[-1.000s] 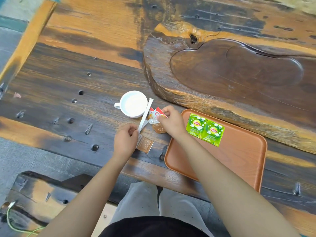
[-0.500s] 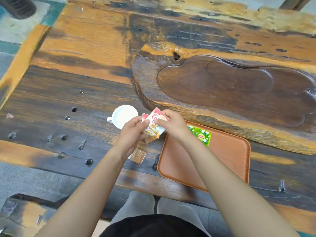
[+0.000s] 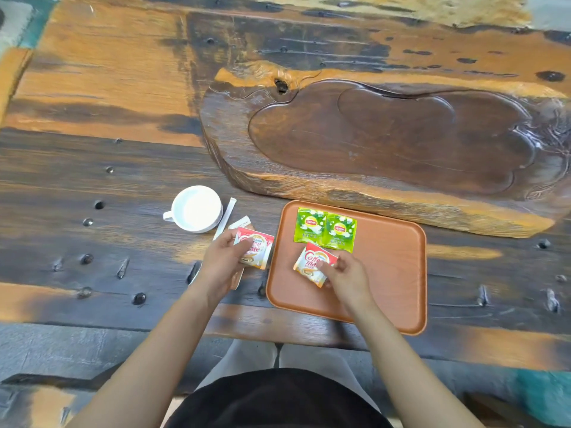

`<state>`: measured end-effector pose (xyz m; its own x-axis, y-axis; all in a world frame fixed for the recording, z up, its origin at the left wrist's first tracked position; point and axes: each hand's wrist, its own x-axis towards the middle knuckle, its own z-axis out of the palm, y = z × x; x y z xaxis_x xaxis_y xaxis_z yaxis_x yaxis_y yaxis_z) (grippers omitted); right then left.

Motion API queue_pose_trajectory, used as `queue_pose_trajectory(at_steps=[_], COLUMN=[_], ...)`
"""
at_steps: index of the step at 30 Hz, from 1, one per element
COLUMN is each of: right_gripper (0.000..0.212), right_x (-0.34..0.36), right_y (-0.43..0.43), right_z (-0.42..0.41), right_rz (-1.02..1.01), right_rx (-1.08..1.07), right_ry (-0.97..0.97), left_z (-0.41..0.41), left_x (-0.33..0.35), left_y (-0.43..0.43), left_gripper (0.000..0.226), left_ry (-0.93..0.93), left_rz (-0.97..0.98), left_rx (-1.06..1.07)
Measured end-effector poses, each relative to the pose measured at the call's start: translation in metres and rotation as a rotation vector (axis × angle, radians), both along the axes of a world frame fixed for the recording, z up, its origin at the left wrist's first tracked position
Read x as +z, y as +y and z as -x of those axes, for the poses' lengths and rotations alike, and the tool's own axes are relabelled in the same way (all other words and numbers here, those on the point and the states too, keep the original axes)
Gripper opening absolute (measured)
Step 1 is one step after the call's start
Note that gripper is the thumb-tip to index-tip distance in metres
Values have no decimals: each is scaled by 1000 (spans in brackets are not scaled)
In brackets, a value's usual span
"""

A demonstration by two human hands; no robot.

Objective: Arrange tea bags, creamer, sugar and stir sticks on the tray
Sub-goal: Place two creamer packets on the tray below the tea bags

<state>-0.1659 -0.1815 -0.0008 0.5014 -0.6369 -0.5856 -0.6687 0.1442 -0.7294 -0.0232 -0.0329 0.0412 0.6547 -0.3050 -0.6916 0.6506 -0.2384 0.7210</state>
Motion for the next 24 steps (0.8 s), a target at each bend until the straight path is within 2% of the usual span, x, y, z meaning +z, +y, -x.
queue_pose_trajectory(at_steps=[2,4,7,10,14,24], right_gripper=[15,25,37,35,33,31], right_x=[-6,-11,-8,-5,-15,-20], right_y=[5,8,10,15,22,25], right_z=[7,9,13,20,24,4], right_rz=[34,197,443,660,681,675], right_rx=[143,251,293,418,658,655], right_ry=[67,138,221,202,71,43], left_z=[-1,-1,1,7,17,21], left_x=[-3,-5,-7,-9,-9,-11], left_y=[8,12,14,14,10,6], left_gripper=[15,16,12,15,10,11], left_ry=[-11,-26,-42,-47,-34,-19], left_rz=[-49,-92,-133,-149,-157,-166], left_rx=[-15,-24,-43,-45,-69,-73])
